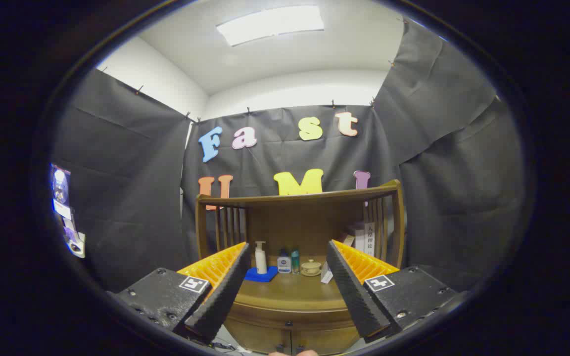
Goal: Pull open the drawer, take out the items inside it, and place them on the countertop above the cabinet.
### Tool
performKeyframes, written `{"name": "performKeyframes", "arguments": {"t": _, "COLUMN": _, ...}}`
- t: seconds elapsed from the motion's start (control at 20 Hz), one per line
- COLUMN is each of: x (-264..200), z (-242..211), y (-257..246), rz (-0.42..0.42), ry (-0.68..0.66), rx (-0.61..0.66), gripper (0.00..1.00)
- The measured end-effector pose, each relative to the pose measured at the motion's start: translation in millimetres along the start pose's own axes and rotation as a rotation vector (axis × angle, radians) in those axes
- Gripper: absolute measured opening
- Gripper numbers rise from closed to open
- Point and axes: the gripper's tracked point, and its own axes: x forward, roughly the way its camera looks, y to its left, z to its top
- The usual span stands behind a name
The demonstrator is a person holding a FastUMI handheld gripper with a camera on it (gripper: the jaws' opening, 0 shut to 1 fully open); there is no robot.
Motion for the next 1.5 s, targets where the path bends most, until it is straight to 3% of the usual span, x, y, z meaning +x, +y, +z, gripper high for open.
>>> {"name": "performKeyframes", "arguments": {"t": 1.2, "x": 8.2, "z": -12.9, "y": -3.6, "rz": -0.005, "ry": 0.018, "rx": 0.006, "gripper": 0.99}}
{"name": "performKeyframes", "arguments": {"t": 1.5, "x": 19.1, "z": -35.9, "y": -8.5, "rz": -0.023, "ry": 0.044, "rx": -0.010, "gripper": 0.99}}
